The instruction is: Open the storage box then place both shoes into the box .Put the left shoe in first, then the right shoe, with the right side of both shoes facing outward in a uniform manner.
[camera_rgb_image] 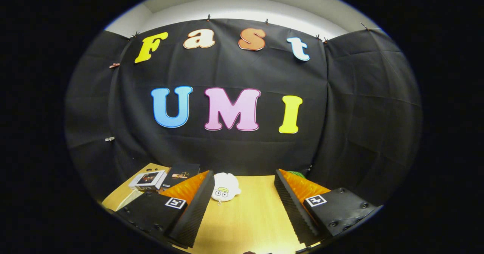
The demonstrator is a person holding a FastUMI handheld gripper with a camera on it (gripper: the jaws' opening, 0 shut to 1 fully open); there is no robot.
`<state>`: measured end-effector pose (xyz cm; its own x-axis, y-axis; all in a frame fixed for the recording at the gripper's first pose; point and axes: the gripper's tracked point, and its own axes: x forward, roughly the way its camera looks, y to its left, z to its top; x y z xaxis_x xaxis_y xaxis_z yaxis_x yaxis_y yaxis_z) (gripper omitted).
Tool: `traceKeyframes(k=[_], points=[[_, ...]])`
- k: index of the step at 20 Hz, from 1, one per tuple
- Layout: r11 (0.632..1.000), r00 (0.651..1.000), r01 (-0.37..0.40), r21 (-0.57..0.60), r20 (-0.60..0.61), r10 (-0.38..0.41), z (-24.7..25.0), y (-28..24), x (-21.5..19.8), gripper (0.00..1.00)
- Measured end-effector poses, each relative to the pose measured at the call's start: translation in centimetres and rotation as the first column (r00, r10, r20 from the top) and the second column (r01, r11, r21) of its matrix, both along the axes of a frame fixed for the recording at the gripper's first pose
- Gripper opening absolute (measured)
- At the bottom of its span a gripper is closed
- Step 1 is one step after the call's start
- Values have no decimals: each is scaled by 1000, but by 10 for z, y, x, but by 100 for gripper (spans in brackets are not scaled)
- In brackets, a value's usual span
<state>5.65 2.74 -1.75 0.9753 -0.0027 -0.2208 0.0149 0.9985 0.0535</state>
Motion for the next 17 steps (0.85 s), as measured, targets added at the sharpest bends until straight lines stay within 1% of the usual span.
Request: traceKeyframes(k=[2, 5, 10, 17], points=[[1000, 1000, 13, -18, 11, -13, 4, -19, -4, 96], [998, 999, 35, -43, 25, -34, 6, -43, -12, 96], [998, 998, 67, -10, 16, -66, -2, -70, -28, 98], [993, 993, 119, 10, 1, -119, -12, -96, -45, 98]])
